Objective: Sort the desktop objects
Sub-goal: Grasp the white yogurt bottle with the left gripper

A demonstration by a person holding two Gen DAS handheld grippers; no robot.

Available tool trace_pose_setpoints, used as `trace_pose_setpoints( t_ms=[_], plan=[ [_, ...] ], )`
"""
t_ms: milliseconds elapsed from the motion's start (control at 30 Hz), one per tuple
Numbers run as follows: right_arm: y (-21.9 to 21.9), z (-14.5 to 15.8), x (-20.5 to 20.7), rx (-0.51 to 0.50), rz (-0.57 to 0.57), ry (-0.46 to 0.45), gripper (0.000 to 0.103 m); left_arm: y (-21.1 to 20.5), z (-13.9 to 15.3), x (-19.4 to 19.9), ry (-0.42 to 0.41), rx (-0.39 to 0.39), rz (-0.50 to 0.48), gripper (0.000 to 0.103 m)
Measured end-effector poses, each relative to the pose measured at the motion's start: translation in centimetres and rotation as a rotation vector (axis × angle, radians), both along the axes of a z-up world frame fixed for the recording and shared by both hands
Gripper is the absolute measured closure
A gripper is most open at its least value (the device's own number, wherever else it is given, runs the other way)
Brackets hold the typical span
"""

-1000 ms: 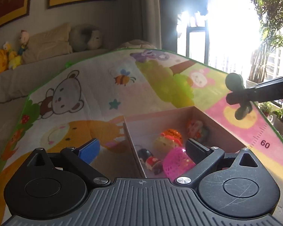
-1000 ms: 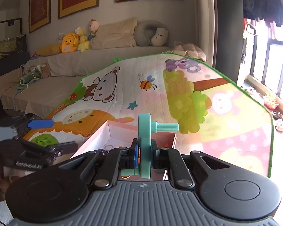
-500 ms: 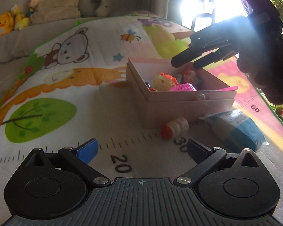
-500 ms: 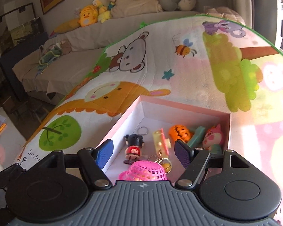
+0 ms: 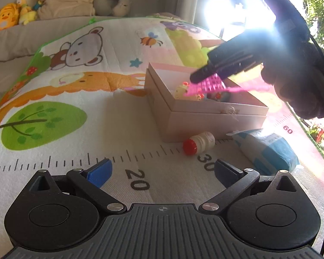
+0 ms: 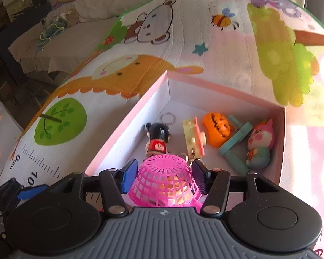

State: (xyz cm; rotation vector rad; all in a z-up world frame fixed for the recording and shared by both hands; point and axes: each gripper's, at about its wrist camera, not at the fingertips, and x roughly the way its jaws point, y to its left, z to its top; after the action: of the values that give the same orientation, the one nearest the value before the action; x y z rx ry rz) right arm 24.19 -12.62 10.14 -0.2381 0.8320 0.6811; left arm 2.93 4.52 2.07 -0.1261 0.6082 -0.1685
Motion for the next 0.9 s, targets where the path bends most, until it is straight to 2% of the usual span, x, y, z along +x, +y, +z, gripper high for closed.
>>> trace_pose_setpoints(
  t_ms=[67,100,133,167,267,400,433,500,533,633,733,900],
  plan=[
    [-0.1,1.1,0.1,0.031,-0.008,-0.066,0.045,-0.1,-0.1,0.0,0.004,0.008,0.000,0.000],
    [-0.1,1.4,0.5,0.040,-0.016,-0.056,0.040,-0.2,-0.1,0.0,0.006,0.012,0.001,0.000],
    [-0.4,1.6,0.8,0.057,-0.026,-0.039,0.028,-0.3,-0.2,0.0,0.008,0.018,0.001,0.000],
    [-0.8,1.7,1.0,0.085,-0.037,-0.023,0.026,-0.4,-0.2,0.0,0.010,0.022,0.004,0.000],
    [-2.6,2.0,0.3,0.147,-0.056,-0.009,0.026,-0.4,-0.3,-0.1,0.012,0.027,0.011,0.000],
    [-4.1,1.9,-4.8,0.124,-0.021,-0.127,0.026,-0.5,-0.3,0.1,0.024,0.048,0.040,0.000],
    [-4.3,1.6,-6.3,0.113,0.005,-0.151,0.027,-0.5,-0.3,0.1,0.027,0.059,0.054,0.000],
    [-4.1,0.7,-8.8,0.069,0.064,-0.171,0.042,-0.7,-0.3,0.0,0.032,0.098,0.089,0.000],
    [-4.0,0.1,-9.6,0.053,0.079,-0.157,0.056,-0.8,-0.3,-0.2,0.031,0.122,0.103,0.000],
    [-3.6,-1.9,-10.7,0.062,0.092,-0.062,0.058,-0.8,-0.2,-1.0,0.023,0.160,0.116,0.000],
    [-2.2,-3.7,-11.5,0.037,0.079,-0.080,0.057,-1.0,-0.1,-2.5,0.017,0.180,0.091,0.000],
    [0.5,-5.9,-10.6,0.003,0.056,-0.060,0.055,-2.0,-0.1,-4.8,-0.007,0.220,0.023,0.000]
  ],
)
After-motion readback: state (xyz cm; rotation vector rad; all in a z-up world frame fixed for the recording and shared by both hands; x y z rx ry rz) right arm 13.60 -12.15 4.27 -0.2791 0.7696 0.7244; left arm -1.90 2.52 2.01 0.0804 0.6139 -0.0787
